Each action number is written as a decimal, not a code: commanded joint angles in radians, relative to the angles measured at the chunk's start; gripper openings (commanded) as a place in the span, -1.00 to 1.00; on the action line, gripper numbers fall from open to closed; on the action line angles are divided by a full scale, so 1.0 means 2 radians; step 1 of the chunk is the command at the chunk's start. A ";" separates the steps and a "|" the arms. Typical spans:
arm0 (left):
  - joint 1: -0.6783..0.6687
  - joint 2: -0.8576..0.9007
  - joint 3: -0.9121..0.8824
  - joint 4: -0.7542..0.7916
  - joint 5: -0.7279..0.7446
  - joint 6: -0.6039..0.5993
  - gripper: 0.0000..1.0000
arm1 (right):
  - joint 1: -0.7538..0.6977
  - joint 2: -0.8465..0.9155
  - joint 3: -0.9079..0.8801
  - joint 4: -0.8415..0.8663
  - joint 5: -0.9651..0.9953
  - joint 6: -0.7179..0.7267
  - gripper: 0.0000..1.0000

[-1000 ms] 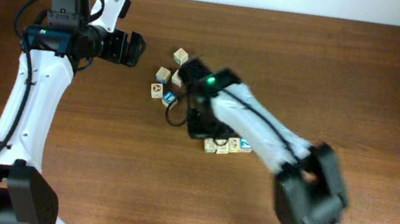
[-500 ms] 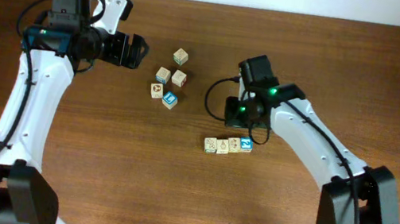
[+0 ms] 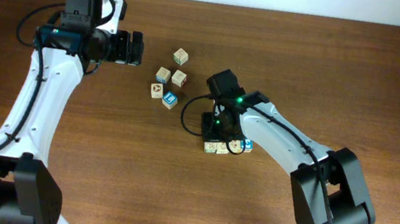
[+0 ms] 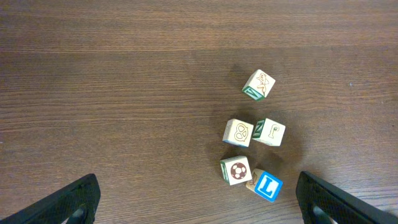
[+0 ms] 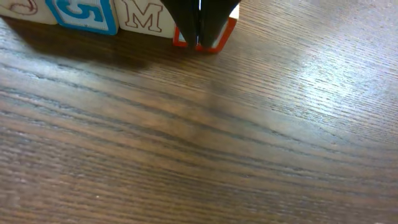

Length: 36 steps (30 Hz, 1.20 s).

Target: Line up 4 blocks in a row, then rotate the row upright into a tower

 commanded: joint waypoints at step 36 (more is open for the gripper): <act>-0.013 0.004 0.008 -0.005 0.000 -0.007 0.98 | -0.102 0.018 0.025 -0.071 0.015 -0.036 -0.83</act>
